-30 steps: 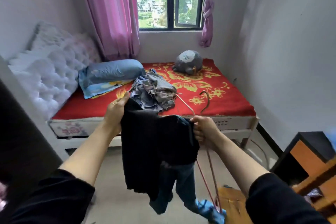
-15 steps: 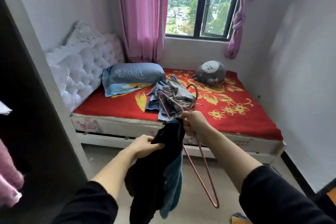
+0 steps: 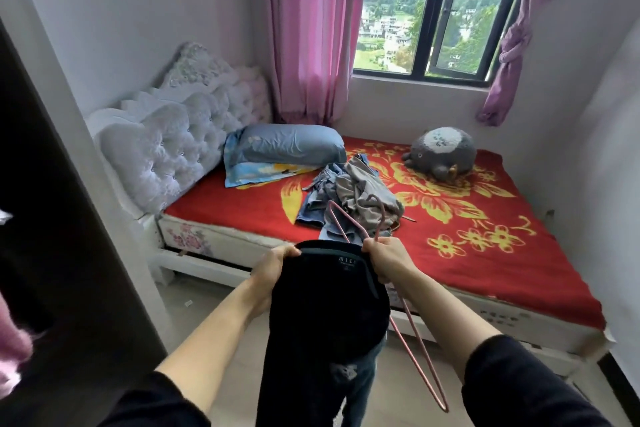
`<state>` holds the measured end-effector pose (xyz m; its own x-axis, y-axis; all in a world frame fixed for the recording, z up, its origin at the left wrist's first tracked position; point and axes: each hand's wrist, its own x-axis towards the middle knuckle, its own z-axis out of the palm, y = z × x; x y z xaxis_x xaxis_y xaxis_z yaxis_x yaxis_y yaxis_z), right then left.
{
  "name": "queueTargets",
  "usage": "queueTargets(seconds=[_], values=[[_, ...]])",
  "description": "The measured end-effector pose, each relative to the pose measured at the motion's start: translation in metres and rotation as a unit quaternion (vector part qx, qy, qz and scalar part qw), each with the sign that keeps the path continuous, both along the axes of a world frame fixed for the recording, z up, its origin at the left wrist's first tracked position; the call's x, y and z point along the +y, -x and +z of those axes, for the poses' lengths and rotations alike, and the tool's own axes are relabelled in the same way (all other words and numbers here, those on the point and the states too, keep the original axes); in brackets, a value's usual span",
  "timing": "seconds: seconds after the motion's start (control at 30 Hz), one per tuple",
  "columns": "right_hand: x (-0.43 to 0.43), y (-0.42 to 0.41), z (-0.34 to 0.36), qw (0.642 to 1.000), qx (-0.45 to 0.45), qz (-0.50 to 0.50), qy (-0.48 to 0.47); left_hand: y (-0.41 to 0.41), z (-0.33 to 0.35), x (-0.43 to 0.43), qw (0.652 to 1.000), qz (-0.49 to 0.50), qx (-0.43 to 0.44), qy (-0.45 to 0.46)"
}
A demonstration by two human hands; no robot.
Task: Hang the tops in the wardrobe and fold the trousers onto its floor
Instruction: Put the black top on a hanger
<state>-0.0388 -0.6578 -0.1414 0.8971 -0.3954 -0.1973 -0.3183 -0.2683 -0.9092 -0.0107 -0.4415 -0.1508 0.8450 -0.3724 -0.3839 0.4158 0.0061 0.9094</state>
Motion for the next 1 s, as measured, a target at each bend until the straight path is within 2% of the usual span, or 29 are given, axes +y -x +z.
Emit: queueTargets(seconds=[0.07, 0.2, 0.33, 0.47, 0.67, 0.8, 0.9, 0.93, 1.0], values=[[-0.009, -0.015, -0.006, 1.0, 0.0, 0.006, -0.003, -0.006, 0.01, -0.007, 0.999, -0.034, -0.039, -0.016], [-0.02, -0.038, -0.006, 0.998, -0.048, -0.025, -0.021, -0.023, 0.009, -0.019, 0.992, 0.083, -0.059, -0.069], [-0.026, -0.063, 0.012, 0.983, -0.1, -0.074, -0.137, -0.028, 0.0, -0.013, 0.98, 0.12, -0.052, -0.149], [-0.025, -0.081, 0.029, 0.933, -0.149, -0.063, -0.321, -0.028, 0.005, -0.004, 0.977, 0.143, -0.028, -0.153], [0.012, -0.098, 0.027, 0.867, -0.193, -0.054, -0.456, -0.026, 0.023, 0.017, 0.984, 0.109, 0.022, -0.137], [0.049, -0.108, 0.019, 0.864, -0.175, -0.036, -0.471, -0.025, 0.042, 0.043, 0.986, 0.138, 0.039, -0.082], [0.078, -0.11, 0.003, 0.878, -0.133, 0.041, -0.458, -0.029, 0.055, 0.072, 0.979, 0.196, 0.039, -0.04], [0.085, -0.108, -0.005, 0.894, -0.112, 0.081, -0.425, -0.031, 0.059, 0.083, 0.975, 0.218, 0.027, -0.043], [0.095, -0.103, -0.023, 0.94, -0.079, 0.173, -0.283, -0.035, 0.063, 0.106, 0.96, 0.269, -0.011, -0.079]])
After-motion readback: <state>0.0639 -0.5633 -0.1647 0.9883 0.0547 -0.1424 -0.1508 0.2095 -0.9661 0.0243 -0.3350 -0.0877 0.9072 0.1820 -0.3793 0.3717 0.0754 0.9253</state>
